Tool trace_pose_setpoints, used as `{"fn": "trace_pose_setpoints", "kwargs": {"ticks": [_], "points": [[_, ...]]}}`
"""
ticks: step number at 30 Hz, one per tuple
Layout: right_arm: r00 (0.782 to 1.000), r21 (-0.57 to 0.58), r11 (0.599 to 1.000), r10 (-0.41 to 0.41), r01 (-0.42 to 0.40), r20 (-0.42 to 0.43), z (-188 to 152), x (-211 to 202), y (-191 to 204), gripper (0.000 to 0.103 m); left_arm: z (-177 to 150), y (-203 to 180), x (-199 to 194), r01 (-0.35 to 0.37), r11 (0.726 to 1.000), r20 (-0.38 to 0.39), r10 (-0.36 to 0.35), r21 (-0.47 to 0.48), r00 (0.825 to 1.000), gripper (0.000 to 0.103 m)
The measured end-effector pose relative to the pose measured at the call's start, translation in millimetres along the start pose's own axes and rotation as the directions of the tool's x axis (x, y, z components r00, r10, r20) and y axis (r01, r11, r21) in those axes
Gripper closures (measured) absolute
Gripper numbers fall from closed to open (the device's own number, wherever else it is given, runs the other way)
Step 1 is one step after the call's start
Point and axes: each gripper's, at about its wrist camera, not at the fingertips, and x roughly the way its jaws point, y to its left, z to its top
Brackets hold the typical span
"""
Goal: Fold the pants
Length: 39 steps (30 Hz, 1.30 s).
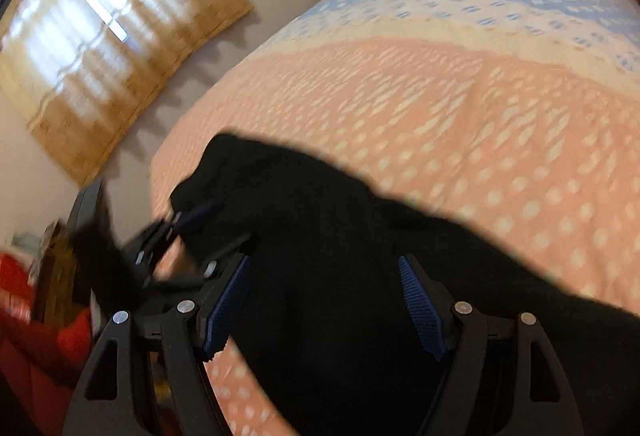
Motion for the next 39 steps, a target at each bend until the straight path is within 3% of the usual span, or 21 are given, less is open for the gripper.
{"fn": "trace_pose_setpoints", "kwargs": {"ticks": [2, 5, 11, 17, 20, 23, 29, 31, 32, 33, 34, 37, 39], "points": [[0.999, 0.041, 0.999, -0.016, 0.015, 0.031, 7, 0, -8, 0.027, 0, -1, 1, -0.003, 1.0, 0.002, 0.003, -0.001, 1.0, 0.025], [0.993, 0.119, 0.988, 0.108, -0.102, -0.044, 8, 19, -11, 0.027, -1, -1, 1, -0.001, 1.0, 0.006, 0.001, -0.001, 1.0, 0.025], [0.979, 0.076, 0.985, 0.161, -0.152, -0.123, 7, 34, 16, 0.024, -2, -3, 3, -0.004, 1.0, 0.017, 0.005, -0.008, 1.0, 0.023], [0.977, 0.155, 0.967, 0.209, -0.202, -0.031, 27, 57, -1, 0.024, -3, -4, 3, -0.008, 1.0, 0.022, 0.008, -0.003, 1.0, 0.023], [0.981, 0.171, 0.966, 0.192, -0.193, 0.02, 40, 58, -10, 0.024, -3, -3, 4, -0.002, 1.0, 0.025, 0.002, -0.002, 1.0, 0.023], [0.967, 0.244, 0.937, 0.25, -0.252, 0.038, 57, 49, -31, 0.028, -4, -2, 4, 0.005, 1.0, 0.032, -0.005, 0.002, 0.999, 0.023], [0.929, 0.409, 0.851, 0.369, -0.329, -0.02, 68, 30, -86, 0.054, -4, -3, 4, 0.006, 1.0, 0.033, -0.006, 0.005, 0.999, 0.022], [0.935, 0.445, 0.84, 0.355, -0.311, -0.018, 62, 24, -95, 0.056, -5, -3, 5, -0.002, 1.0, 0.032, 0.001, 0.004, 0.999, 0.021], [0.96, 0.43, 0.868, 0.28, -0.251, -0.007, 60, 17, -95, 0.056, -5, -3, 5, 0.0, 1.0, 0.033, 0.0, 0.002, 0.999, 0.021], [0.992, 0.396, 0.91, 0.128, -0.124, 0.016, 57, 2, -96, 0.054, -5, -3, 5, 0.0, 1.0, 0.032, 0.0, 0.003, 0.999, 0.021], [0.998, 0.384, 0.922, 0.029, -0.049, 0.058, 53, -14, -98, 0.054, -5, -3, 5, 0.0, 1.0, 0.033, 0.0, 0.002, 0.999, 0.021], [0.987, 0.435, 0.897, 0.013, -0.081, 0.158, 29, -50, -100, 0.054, -6, -3, 5, -0.004, 1.0, 0.038, 0.004, 0.003, 0.999, 0.021], [0.986, 0.383, 0.923, -0.088, 0.027, 0.142, 13, -70, -88, 0.054, -5, -3, 6, -0.01, 1.0, 0.038, 0.01, 0.001, 0.999, 0.021]]}}
